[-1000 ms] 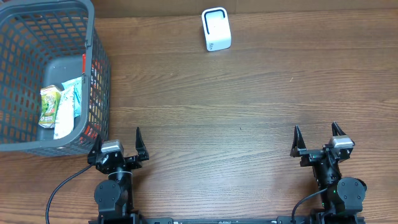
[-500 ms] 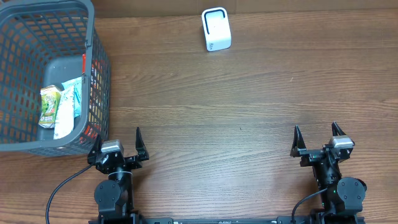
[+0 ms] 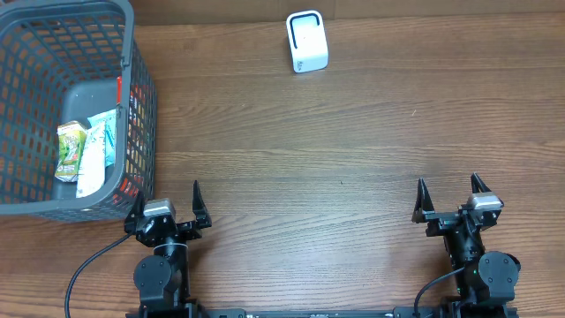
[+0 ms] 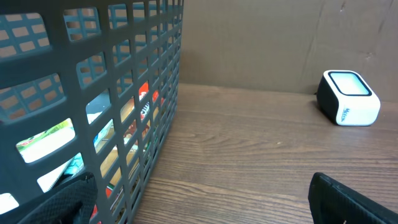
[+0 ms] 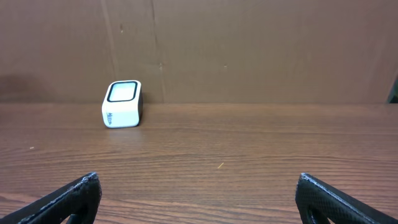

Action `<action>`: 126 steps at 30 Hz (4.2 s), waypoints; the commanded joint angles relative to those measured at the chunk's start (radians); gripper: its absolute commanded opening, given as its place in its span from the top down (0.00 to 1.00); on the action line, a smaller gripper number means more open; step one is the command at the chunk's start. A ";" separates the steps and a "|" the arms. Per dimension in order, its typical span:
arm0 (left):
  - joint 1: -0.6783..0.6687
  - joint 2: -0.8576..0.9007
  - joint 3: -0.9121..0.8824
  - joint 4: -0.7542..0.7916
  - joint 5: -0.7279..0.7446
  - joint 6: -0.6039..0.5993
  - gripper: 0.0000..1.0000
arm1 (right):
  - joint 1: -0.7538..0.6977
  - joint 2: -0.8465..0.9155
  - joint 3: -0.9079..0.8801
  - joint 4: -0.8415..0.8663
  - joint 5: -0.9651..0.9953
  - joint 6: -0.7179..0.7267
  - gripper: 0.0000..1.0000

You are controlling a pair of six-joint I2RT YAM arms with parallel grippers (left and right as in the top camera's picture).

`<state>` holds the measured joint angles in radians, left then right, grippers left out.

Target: Scan the item barcode

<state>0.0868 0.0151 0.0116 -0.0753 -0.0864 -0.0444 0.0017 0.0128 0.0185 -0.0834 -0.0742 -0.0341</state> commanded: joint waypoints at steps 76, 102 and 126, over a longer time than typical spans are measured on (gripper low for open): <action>-0.002 0.693 1.319 -0.929 0.515 -0.076 0.00 | 0.004 -0.010 -0.010 0.004 -0.005 -0.016 0.00; 0.438 1.595 2.137 -1.274 -0.199 -0.188 0.00 | 0.004 -0.010 -0.010 0.004 -0.005 -0.016 0.00; 0.435 2.128 2.136 -1.471 0.280 0.109 0.14 | 0.004 -0.010 -0.010 0.004 -0.005 -0.016 0.00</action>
<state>0.5255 2.0888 2.1403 -1.5551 0.0818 -0.0223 0.0017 0.0116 0.0185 -0.0830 -0.0742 -0.0376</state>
